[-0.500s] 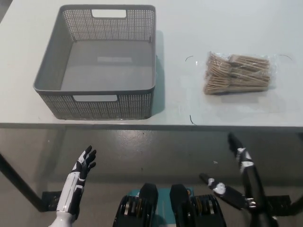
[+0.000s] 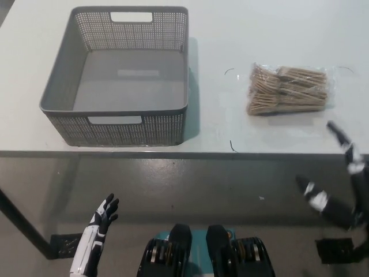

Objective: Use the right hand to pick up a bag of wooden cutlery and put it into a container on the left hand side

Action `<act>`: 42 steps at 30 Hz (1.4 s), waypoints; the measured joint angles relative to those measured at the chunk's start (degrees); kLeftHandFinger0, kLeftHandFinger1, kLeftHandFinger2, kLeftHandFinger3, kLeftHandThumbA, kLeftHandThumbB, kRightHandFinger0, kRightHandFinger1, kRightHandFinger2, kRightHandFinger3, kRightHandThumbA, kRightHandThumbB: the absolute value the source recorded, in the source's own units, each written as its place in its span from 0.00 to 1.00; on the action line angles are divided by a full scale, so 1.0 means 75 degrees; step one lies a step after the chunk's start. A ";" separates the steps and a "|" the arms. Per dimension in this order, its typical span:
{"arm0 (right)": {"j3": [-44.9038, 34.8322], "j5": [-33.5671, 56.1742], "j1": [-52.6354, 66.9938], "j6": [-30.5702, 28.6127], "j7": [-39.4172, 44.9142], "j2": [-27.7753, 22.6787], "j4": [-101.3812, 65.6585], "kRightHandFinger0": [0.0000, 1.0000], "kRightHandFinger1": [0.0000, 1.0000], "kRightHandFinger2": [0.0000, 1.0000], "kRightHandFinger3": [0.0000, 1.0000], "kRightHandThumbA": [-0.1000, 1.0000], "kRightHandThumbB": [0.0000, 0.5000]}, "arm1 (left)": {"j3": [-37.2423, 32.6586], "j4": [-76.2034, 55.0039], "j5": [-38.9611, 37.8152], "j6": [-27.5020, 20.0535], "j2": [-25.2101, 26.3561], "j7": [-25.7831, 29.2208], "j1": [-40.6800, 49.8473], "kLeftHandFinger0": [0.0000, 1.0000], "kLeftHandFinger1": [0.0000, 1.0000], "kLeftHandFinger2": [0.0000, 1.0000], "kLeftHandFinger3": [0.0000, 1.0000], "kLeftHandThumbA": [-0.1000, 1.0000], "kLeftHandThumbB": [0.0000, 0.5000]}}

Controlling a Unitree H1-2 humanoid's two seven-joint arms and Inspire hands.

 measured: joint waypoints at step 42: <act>0.3259 -0.0964 -0.7014 0.3508 0.5081 -0.2073 0.5623 1.00 1.00 1.00 1.00 1.00 0.30 | -0.0160 0.0041 -0.0011 -0.0037 0.0121 -0.0035 -0.0022 1.00 1.00 1.00 1.00 1.00 0.41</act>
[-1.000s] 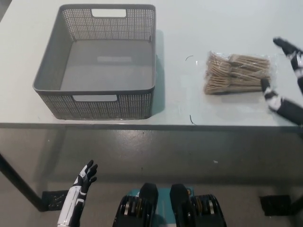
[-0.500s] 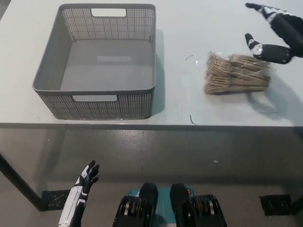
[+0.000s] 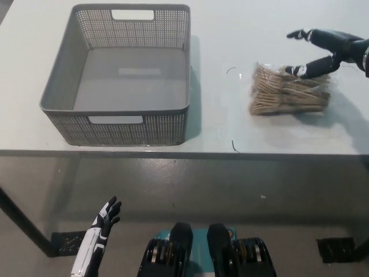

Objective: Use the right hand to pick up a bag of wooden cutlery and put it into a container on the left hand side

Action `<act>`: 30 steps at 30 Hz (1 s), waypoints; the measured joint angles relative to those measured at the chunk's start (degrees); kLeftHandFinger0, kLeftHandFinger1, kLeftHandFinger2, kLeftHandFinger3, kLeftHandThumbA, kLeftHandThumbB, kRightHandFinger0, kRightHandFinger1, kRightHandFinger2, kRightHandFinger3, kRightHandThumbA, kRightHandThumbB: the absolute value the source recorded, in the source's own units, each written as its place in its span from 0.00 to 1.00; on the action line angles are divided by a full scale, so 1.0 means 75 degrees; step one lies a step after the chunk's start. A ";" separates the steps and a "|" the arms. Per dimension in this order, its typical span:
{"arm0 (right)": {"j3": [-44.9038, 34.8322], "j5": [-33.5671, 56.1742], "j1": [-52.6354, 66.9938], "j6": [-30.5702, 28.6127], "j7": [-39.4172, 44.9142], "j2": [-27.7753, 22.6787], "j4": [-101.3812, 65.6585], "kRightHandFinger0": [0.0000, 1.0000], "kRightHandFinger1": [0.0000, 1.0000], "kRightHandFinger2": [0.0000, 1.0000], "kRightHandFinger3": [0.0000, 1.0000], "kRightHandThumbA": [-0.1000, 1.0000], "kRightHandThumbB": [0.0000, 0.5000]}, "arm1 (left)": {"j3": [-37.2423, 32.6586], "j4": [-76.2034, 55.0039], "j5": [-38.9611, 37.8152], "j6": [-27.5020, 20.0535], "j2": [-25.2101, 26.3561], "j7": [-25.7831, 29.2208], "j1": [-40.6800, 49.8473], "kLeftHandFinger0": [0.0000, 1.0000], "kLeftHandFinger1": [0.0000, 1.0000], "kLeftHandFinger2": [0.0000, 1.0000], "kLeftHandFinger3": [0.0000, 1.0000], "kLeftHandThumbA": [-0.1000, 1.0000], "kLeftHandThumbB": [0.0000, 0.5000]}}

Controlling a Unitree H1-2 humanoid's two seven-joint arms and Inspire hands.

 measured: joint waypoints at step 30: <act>0.0379 -0.0172 -0.0792 -0.0362 0.0184 -0.0084 0.1267 1.00 1.00 1.00 1.00 0.64 1.00 | -0.0062 0.0005 -0.0002 -0.0001 0.0143 -0.0053 -0.0035 1.00 1.00 1.00 1.00 1.00 0.46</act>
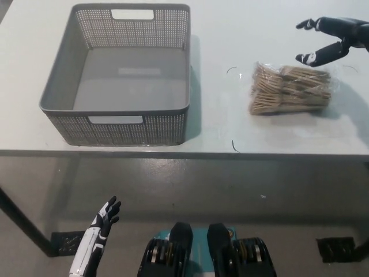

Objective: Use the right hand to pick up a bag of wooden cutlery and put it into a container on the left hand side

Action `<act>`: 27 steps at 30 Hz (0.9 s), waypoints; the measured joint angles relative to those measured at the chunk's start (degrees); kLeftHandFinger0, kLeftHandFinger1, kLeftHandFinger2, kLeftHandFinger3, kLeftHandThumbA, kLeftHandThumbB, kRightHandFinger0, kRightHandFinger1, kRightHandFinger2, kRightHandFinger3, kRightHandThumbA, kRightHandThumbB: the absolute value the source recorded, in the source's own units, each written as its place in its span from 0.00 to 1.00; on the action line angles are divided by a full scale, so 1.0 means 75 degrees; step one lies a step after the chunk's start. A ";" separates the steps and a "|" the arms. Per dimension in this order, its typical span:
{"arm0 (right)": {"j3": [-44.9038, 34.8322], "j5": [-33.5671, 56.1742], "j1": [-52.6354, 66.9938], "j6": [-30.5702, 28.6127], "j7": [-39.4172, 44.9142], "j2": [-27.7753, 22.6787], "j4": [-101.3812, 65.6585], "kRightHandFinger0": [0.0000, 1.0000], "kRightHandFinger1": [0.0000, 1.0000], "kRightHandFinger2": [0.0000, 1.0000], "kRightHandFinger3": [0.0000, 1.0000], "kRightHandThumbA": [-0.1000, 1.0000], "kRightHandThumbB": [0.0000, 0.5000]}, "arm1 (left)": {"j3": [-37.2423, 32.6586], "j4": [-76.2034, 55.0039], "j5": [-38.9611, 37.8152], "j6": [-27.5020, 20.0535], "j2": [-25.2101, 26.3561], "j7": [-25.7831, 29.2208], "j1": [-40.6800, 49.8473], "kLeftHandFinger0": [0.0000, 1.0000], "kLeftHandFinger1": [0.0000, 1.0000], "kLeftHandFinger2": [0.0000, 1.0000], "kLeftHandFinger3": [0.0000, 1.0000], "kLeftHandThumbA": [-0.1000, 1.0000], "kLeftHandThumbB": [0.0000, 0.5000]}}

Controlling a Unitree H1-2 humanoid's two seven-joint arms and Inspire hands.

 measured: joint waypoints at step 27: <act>0.0861 -0.0516 -0.0489 -0.0861 0.0180 0.0682 0.2115 1.00 1.00 1.00 1.00 0.62 1.00 | -0.0018 -0.0001 -0.0001 0.0000 0.0073 -0.0204 -0.0105 1.00 1.00 1.00 1.00 0.95 0.61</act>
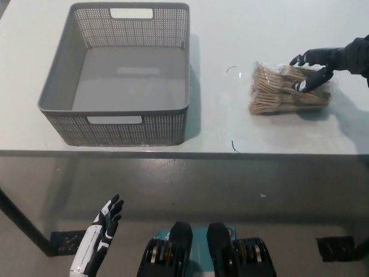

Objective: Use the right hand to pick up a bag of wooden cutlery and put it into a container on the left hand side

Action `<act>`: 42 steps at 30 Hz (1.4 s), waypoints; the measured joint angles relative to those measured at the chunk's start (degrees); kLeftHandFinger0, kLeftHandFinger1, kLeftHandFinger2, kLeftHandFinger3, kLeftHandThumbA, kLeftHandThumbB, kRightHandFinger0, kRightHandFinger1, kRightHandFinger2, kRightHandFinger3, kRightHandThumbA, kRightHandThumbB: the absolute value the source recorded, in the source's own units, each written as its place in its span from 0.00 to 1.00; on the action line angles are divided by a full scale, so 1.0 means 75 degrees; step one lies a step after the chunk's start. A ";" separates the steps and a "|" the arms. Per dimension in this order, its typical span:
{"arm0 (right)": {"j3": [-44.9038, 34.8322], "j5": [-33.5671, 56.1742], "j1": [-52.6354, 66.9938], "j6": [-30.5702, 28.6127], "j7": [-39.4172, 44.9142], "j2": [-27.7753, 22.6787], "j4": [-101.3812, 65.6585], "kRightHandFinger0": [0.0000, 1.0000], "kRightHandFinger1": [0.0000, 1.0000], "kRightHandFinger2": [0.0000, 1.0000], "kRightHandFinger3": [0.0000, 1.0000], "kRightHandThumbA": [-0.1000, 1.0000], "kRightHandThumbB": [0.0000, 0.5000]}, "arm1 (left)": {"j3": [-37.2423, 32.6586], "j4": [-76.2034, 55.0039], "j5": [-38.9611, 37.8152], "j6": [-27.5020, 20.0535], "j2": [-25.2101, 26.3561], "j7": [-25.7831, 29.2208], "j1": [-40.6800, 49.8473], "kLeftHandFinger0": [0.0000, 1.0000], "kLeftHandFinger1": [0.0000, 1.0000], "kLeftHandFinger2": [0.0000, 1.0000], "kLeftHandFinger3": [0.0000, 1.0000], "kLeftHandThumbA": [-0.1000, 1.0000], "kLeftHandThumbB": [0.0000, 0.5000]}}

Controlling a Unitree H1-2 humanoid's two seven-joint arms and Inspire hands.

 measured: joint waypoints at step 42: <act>0.0598 -0.0446 -0.0256 -0.1126 -0.1589 0.1392 0.2577 0.00 0.13 0.40 0.39 0.00 0.42 | -0.0057 0.0007 -0.0036 0.0002 0.0056 -0.0363 -0.0352 1.00 1.00 1.00 1.00 0.92 0.76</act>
